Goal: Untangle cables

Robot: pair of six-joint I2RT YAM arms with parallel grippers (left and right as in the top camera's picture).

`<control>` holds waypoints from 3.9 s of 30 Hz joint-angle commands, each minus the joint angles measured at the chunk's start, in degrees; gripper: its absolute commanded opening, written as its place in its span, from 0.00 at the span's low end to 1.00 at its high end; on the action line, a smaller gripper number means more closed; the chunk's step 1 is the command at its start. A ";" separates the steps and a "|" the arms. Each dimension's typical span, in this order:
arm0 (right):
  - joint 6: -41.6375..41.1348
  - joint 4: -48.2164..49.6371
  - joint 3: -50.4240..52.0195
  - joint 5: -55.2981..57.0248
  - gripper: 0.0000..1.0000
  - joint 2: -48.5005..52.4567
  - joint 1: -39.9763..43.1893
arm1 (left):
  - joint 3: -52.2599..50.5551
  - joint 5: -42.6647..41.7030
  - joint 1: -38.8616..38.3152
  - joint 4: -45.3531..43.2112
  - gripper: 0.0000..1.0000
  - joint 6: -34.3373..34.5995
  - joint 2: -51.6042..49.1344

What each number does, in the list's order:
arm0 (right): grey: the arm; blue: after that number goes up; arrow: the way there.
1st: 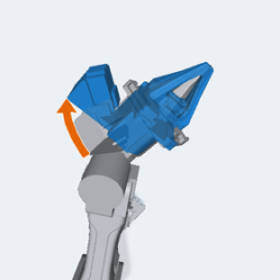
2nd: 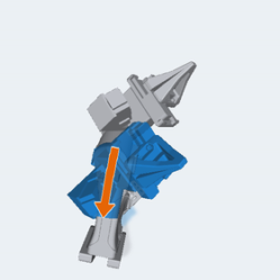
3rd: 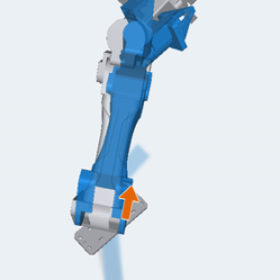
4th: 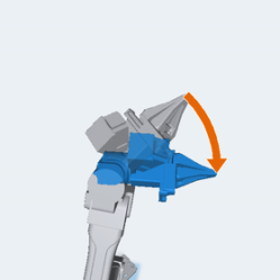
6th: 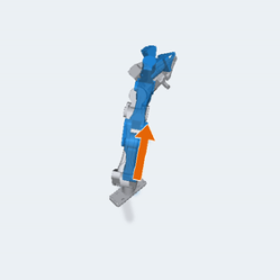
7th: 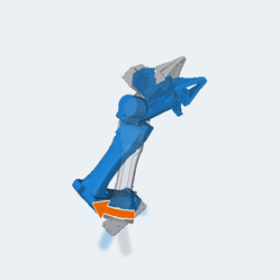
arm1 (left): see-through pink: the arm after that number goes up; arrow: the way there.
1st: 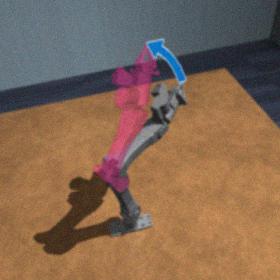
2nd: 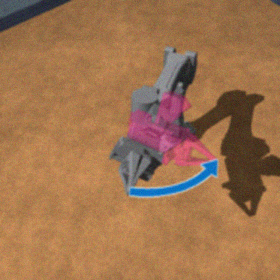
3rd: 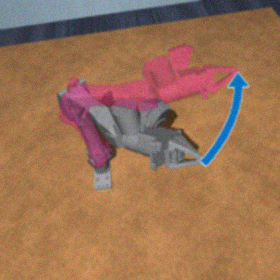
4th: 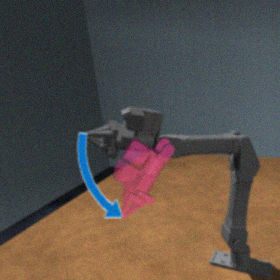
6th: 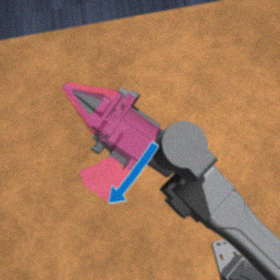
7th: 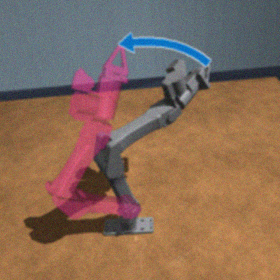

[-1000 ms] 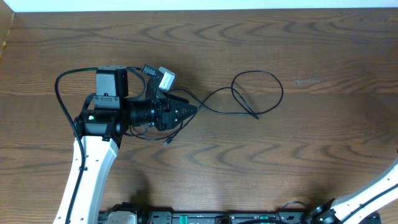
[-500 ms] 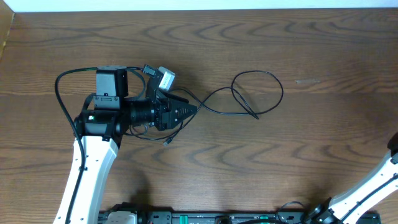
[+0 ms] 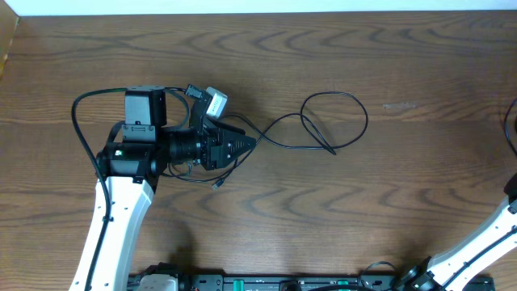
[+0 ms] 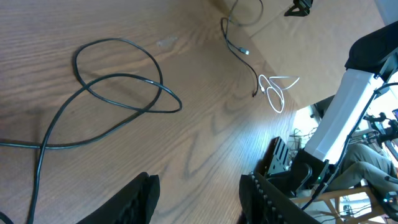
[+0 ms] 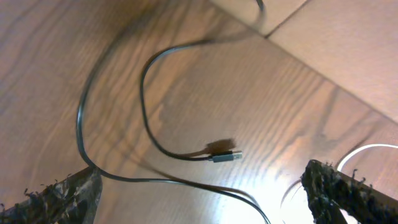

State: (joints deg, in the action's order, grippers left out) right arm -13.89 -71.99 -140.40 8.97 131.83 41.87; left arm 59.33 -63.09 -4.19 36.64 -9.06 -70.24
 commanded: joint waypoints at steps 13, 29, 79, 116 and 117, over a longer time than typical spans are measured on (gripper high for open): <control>26.03 -7.39 0.50 -48.85 0.99 -6.03 -12.07 | 0.13 12.55 0.09 -0.52 0.48 2.60 0.85; 6.91 -8.04 14.80 -24.87 0.99 -6.03 -48.37 | 0.13 37.35 11.41 2.32 0.49 17.03 0.09; -1.92 1.68 20.44 -23.45 0.99 -6.03 -63.19 | -0.35 57.79 12.13 -0.44 0.48 26.75 -31.45; -10.12 12.26 41.18 -24.13 0.99 -6.03 -65.29 | -9.35 47.17 3.10 -11.50 0.48 29.77 -33.40; -10.36 12.94 41.90 -24.37 0.99 -6.03 -65.35 | -9.35 46.99 3.10 -11.50 0.48 29.77 -33.40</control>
State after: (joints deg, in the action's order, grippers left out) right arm -22.63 -60.25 -100.47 -14.63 126.67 -22.85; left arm 53.19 -15.05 -0.56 23.97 19.70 -99.85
